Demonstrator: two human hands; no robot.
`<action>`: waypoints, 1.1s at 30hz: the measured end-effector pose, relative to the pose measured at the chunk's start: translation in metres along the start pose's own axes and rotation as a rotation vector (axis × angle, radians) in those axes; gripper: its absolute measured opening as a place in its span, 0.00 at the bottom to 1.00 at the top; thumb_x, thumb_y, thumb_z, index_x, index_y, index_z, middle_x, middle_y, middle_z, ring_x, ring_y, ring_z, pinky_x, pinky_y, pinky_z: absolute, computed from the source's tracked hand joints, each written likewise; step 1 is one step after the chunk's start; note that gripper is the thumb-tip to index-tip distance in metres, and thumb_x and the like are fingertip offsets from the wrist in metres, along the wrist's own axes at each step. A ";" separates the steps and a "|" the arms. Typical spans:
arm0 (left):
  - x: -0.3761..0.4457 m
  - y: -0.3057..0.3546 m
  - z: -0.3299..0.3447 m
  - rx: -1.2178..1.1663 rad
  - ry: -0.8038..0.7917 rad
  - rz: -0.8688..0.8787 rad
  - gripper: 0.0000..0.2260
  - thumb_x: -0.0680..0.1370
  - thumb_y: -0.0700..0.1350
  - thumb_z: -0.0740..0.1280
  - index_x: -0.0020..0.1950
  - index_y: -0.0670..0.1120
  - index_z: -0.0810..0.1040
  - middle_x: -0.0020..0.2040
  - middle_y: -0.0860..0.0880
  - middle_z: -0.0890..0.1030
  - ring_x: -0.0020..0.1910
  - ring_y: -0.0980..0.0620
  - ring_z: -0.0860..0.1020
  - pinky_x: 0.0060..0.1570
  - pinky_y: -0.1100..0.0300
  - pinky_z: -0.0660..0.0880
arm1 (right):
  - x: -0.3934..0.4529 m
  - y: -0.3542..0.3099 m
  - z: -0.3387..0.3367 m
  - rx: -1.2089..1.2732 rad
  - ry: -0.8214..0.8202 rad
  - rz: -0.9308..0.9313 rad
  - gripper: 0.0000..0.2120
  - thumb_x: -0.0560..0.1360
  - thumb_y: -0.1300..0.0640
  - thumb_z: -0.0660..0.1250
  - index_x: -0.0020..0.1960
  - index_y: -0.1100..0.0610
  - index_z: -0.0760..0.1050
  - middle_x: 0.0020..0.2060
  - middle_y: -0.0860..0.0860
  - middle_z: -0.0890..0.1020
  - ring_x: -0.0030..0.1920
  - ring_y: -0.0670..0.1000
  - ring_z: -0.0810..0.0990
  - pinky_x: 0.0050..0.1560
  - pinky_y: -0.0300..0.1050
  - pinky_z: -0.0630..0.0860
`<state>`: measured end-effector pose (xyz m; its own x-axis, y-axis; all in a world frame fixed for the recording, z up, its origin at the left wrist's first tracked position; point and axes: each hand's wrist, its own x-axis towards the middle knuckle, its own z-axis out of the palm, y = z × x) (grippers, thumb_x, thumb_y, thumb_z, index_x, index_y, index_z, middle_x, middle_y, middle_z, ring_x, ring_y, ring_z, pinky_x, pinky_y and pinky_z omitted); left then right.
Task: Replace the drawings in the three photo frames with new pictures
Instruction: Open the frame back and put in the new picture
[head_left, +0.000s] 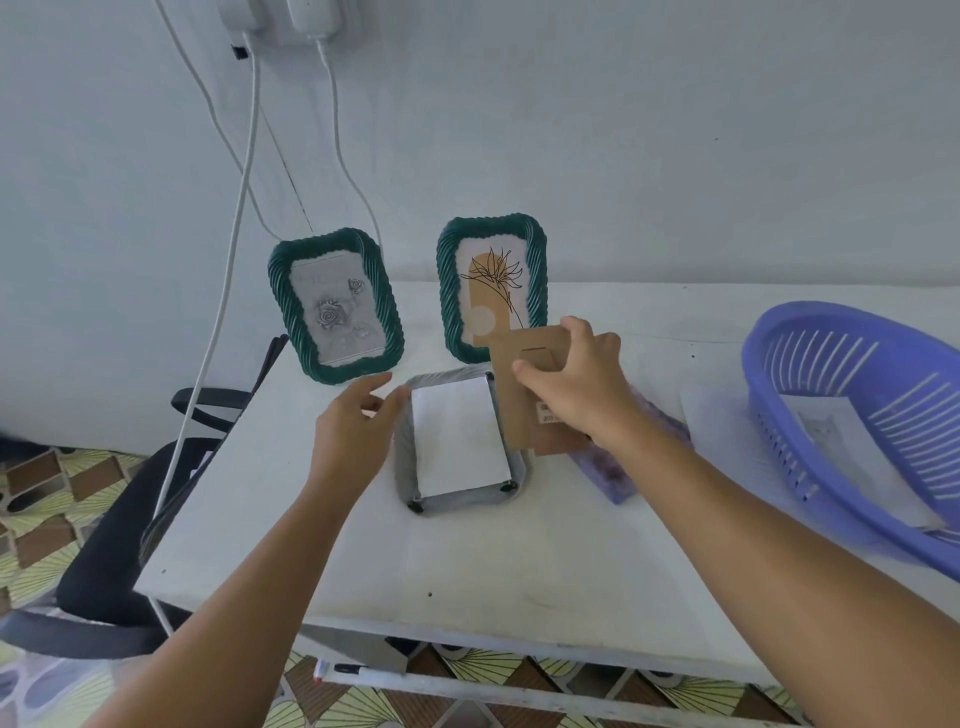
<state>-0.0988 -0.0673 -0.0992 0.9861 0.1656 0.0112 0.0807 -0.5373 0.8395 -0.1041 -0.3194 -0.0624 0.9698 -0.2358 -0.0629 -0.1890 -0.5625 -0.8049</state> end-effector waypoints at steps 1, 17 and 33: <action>-0.003 0.007 0.000 -0.021 -0.030 0.021 0.21 0.80 0.61 0.66 0.71 0.55 0.76 0.49 0.55 0.83 0.48 0.59 0.79 0.42 0.66 0.71 | -0.001 -0.005 0.004 0.011 -0.008 -0.010 0.39 0.74 0.41 0.71 0.79 0.48 0.58 0.60 0.50 0.61 0.56 0.52 0.72 0.50 0.41 0.68; -0.009 0.012 -0.009 -0.342 -0.162 -0.069 0.18 0.80 0.44 0.71 0.70 0.51 0.78 0.29 0.56 0.79 0.29 0.59 0.75 0.40 0.63 0.74 | 0.004 -0.008 0.035 0.037 -0.233 -0.130 0.24 0.81 0.48 0.66 0.76 0.49 0.68 0.50 0.44 0.80 0.57 0.49 0.79 0.61 0.47 0.73; -0.003 0.003 0.002 0.136 -0.166 0.001 0.21 0.79 0.53 0.72 0.71 0.54 0.76 0.41 0.51 0.84 0.43 0.55 0.80 0.40 0.60 0.74 | 0.013 0.019 0.042 -0.063 -0.291 -0.158 0.21 0.76 0.49 0.73 0.68 0.45 0.75 0.41 0.44 0.83 0.45 0.43 0.81 0.43 0.42 0.70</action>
<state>-0.1011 -0.0707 -0.0980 0.9957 0.0329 -0.0868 0.0875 -0.6461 0.7582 -0.0884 -0.3001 -0.1035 0.9895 0.0894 -0.1136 -0.0332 -0.6241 -0.7806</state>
